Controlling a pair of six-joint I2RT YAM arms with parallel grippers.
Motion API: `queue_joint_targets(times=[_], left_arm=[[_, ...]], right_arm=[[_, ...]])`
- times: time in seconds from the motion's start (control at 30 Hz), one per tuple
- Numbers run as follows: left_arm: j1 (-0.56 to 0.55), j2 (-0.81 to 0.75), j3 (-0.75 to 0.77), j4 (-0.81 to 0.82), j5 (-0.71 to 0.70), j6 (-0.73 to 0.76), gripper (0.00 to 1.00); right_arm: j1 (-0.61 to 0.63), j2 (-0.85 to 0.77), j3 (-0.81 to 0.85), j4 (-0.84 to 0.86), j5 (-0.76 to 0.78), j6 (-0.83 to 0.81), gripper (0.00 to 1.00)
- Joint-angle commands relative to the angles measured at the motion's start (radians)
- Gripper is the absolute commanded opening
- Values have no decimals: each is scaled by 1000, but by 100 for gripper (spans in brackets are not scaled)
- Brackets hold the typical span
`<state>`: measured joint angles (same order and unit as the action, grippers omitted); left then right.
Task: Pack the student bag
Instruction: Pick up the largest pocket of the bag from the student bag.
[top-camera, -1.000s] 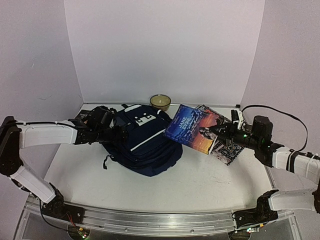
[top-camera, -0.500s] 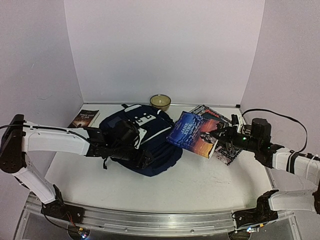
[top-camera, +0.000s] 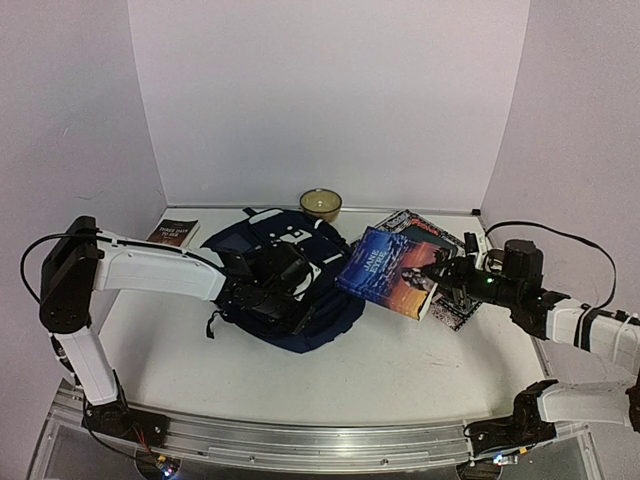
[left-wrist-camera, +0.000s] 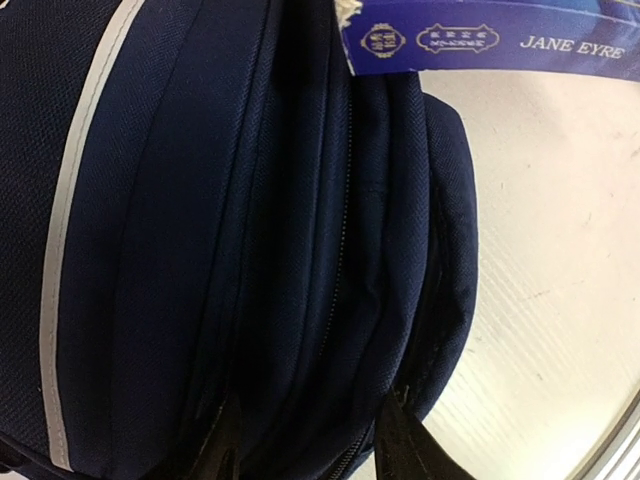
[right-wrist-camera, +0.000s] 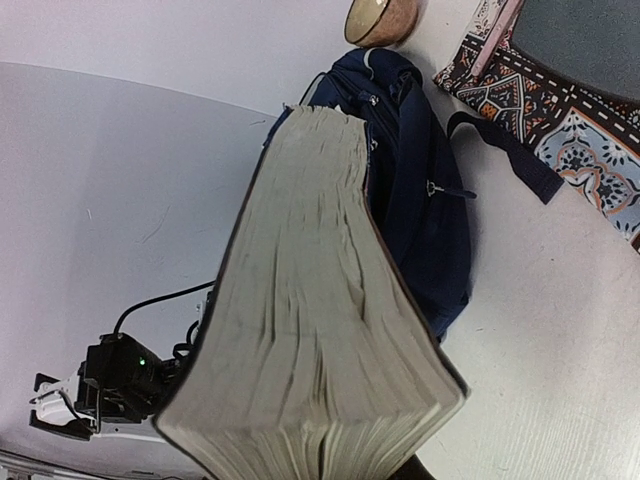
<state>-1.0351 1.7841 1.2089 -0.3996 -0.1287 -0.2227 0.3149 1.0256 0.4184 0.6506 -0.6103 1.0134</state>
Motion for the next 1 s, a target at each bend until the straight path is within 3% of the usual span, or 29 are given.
queue_joint_targets(times=[0.0, 0.37, 0.47, 0.57, 0.63, 0.97], left_arm=[[0, 16, 72, -41, -17, 32, 41], [0, 69, 104, -50, 20, 35, 34], [0, 75, 113, -52, 17, 40, 25], [0, 68, 128, -59, 13, 40, 6], [-1, 49, 141, -66, -6, 40, 0], [0, -44, 306, -153, -214, 10, 0]], right_arm=[[-1, -61, 27, 197, -32, -14, 0], [-1, -74, 19, 193, -32, -15, 0], [-1, -75, 16, 193, -35, -12, 0], [-1, -84, 12, 193, -36, -10, 0], [0, -93, 8, 192, -35, -6, 0], [0, -157, -13, 198, -62, 54, 0]])
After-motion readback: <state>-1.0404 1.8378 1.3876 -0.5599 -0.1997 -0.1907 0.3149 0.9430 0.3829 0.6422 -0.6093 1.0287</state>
